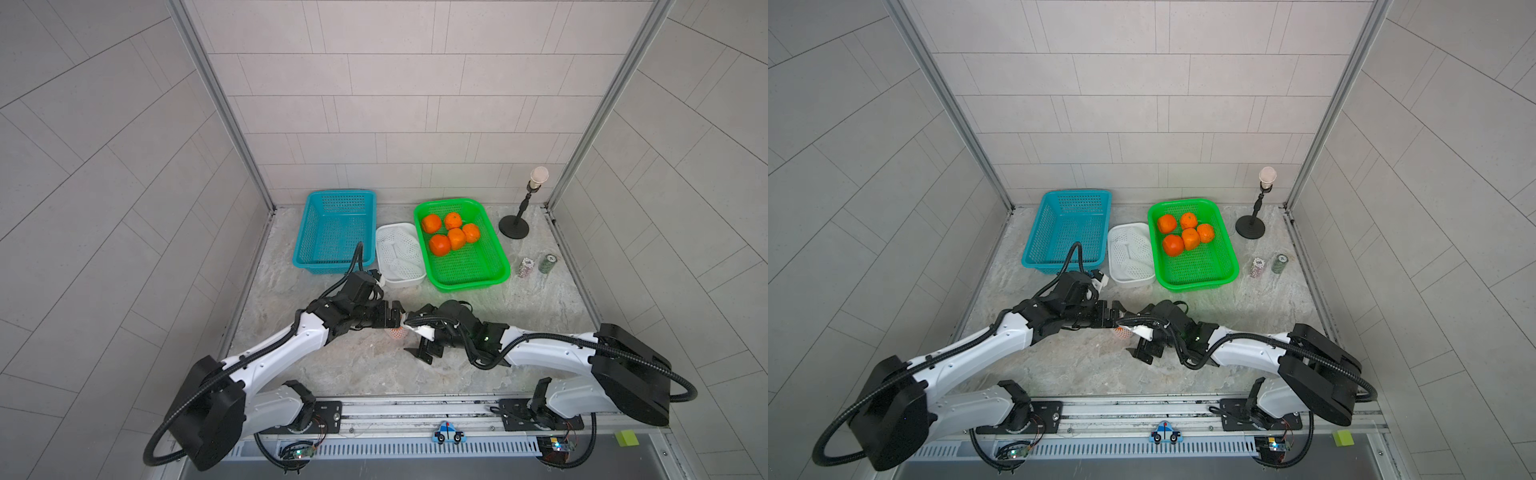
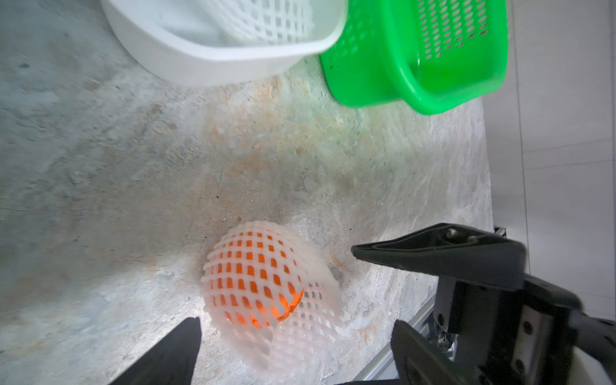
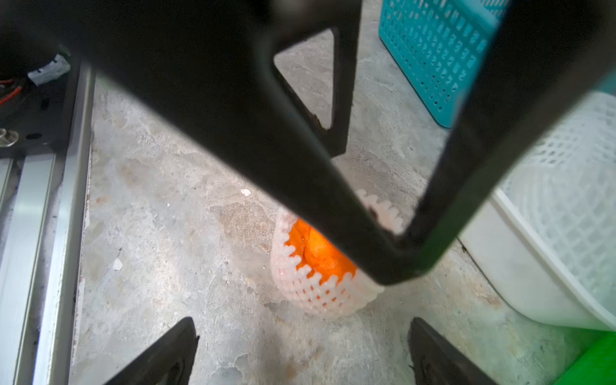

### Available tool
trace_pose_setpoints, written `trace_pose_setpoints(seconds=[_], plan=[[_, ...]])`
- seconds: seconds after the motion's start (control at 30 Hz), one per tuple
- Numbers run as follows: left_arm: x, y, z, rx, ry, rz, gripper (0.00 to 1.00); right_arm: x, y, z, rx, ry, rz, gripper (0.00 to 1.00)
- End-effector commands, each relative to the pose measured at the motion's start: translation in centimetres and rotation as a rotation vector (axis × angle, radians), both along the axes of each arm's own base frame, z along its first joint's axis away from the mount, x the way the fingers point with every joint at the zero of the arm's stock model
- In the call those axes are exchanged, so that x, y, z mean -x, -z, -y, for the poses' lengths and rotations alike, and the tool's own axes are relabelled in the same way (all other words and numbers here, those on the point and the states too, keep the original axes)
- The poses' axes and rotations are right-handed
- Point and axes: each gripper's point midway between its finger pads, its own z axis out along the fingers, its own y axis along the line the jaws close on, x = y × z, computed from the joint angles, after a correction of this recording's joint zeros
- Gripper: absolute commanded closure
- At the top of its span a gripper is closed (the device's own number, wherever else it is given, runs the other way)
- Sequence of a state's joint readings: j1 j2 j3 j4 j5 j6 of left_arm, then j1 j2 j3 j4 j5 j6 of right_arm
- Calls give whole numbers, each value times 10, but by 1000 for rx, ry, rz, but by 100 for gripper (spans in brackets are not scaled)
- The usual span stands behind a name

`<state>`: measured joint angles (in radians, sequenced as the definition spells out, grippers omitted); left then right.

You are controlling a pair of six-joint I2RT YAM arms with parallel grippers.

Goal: Remove foam nets from oranges
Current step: Place the orange at the center of the board, then remove the foam net from the orange.

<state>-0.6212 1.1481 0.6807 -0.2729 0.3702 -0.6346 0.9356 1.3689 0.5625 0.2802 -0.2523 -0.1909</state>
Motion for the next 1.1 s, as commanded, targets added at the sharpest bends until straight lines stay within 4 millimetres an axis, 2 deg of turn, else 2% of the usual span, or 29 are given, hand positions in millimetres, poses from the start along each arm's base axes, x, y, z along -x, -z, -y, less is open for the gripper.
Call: trace_pose_setpoints(seconds=[0.0, 0.1, 0.23, 0.47, 0.53, 0.6, 0.67, 1.07], plan=[[-5, -4, -19, 10, -108, 40, 3, -7, -6, 2, -51, 60, 11, 0], [-6, -6, -31, 52, -163, 62, 0, -6, -2, -3, -50, 15, 47, 0], [-8, -10, -42, 127, -229, 46, 0, -14, -7, -19, -87, -26, 75, 0], [-10, -8, -54, 199, -295, 6, 0, -29, -7, -30, -105, -23, 69, 0], [-9, -7, -56, 205, -301, 2, 0, -29, -1, -30, -93, -24, 62, 0], [-9, -4, -58, 202, -306, -2, 0, -35, -9, -38, -108, -23, 75, 0], [-10, -3, -58, 205, -307, -5, 0, -36, -6, -39, -100, -25, 71, 1], [-6, 5, -58, 206, -299, -25, 0, -32, 10, -47, -66, -64, 2, 25]])
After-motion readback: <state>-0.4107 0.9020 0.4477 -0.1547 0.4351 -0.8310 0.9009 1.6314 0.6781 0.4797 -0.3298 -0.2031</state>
